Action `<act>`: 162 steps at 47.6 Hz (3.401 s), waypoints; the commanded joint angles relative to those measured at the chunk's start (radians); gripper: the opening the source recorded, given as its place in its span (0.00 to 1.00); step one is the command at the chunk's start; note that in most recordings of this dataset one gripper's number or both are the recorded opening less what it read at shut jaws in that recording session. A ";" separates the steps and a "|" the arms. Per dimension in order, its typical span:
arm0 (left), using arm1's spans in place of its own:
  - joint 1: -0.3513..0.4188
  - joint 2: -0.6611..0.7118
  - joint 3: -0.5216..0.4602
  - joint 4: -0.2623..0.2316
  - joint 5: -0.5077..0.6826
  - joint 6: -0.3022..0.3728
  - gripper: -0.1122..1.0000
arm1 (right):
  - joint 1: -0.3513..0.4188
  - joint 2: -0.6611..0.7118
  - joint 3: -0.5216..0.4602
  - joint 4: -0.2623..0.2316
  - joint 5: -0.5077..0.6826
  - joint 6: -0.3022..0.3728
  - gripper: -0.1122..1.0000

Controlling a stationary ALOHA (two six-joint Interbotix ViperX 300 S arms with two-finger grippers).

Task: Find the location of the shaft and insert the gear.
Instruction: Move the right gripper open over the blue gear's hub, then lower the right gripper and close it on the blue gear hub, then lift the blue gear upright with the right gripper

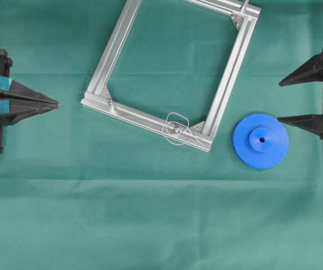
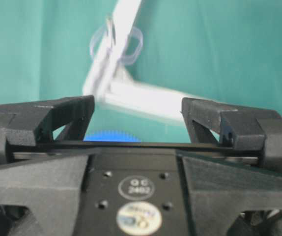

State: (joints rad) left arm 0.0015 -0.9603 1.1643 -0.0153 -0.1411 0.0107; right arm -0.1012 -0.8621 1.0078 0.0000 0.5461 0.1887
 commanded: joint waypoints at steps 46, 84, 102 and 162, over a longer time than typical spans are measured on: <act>0.002 0.003 -0.028 -0.002 0.023 0.005 0.11 | 0.057 0.230 -0.029 0.002 0.118 0.008 0.92; 0.002 0.003 -0.028 -0.003 0.029 0.002 0.11 | 0.100 0.430 0.021 0.003 -0.046 0.011 0.92; 0.002 0.005 -0.028 -0.003 0.034 0.002 0.11 | 0.112 0.489 0.052 0.017 -0.133 0.037 0.92; 0.003 0.003 -0.026 -0.003 0.057 0.002 0.11 | 0.123 0.597 0.061 0.017 -0.192 0.058 0.92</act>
State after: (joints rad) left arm 0.0031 -0.9618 1.1643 -0.0169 -0.0828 0.0138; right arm 0.0199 -0.2654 1.0784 0.0138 0.3559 0.2454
